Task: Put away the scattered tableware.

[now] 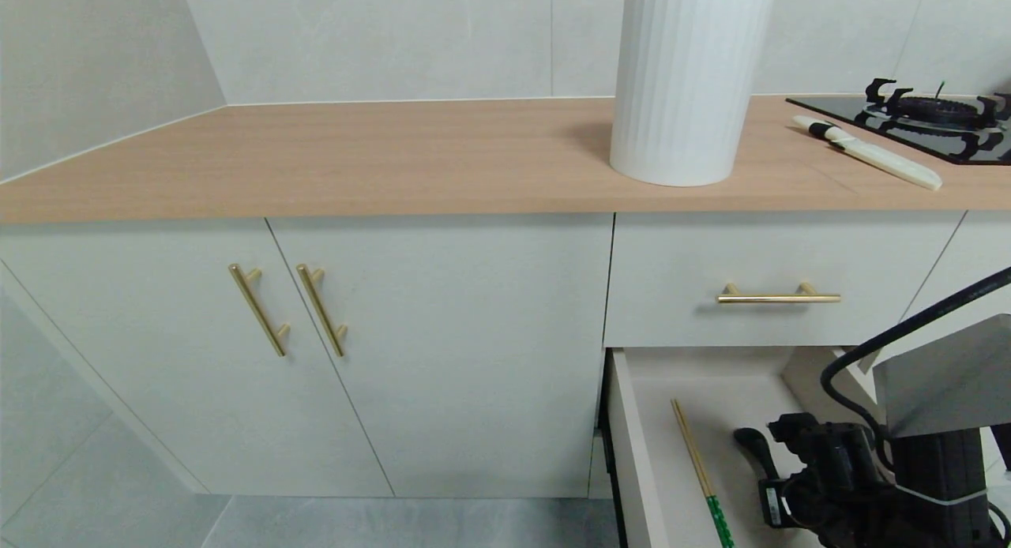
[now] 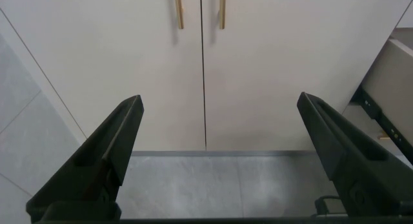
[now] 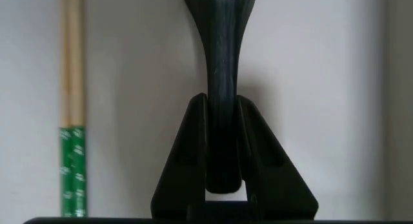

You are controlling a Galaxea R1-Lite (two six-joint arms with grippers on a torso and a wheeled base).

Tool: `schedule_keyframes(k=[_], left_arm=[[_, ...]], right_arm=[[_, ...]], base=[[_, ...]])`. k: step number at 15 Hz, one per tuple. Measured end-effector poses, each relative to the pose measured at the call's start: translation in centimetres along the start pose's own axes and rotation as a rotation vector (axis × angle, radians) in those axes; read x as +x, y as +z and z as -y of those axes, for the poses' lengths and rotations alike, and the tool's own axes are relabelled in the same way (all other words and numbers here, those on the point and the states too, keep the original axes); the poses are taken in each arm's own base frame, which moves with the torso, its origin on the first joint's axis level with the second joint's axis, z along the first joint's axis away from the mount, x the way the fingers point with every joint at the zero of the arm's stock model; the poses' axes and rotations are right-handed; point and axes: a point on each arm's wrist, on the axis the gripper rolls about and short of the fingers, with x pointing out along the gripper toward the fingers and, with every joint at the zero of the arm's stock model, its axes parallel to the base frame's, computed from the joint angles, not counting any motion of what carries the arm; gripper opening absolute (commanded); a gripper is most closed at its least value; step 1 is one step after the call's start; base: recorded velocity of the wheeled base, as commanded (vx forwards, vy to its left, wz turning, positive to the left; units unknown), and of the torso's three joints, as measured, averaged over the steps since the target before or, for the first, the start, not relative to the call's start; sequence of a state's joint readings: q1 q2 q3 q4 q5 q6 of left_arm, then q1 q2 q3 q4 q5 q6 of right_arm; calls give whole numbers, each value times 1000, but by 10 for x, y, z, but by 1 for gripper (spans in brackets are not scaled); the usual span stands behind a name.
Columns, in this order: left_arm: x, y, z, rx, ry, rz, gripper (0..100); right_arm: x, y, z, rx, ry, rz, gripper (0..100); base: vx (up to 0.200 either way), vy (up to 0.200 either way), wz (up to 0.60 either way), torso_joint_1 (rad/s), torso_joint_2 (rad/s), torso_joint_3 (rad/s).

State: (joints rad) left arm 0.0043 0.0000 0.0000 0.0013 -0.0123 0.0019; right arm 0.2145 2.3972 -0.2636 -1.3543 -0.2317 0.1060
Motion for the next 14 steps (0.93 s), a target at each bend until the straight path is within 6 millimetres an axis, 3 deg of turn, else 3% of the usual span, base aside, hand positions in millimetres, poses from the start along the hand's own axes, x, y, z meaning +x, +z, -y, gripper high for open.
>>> schedule_keyframes(k=[7,8,14], left_arm=[[0,0,0,0,0,0,100],[0,0,0,0,0,0,100],[0,0,0,0,0,0,100]], right_arm=[[2,-3,0,-1,-13,-2,0],[2,-3,0,0,-14,0,100],[1,-1,0,3,-15,9,100]], base=[[0,0,0,0,0,0],[0,0,0,0,0,0],[0,0,0,0,0,0]])
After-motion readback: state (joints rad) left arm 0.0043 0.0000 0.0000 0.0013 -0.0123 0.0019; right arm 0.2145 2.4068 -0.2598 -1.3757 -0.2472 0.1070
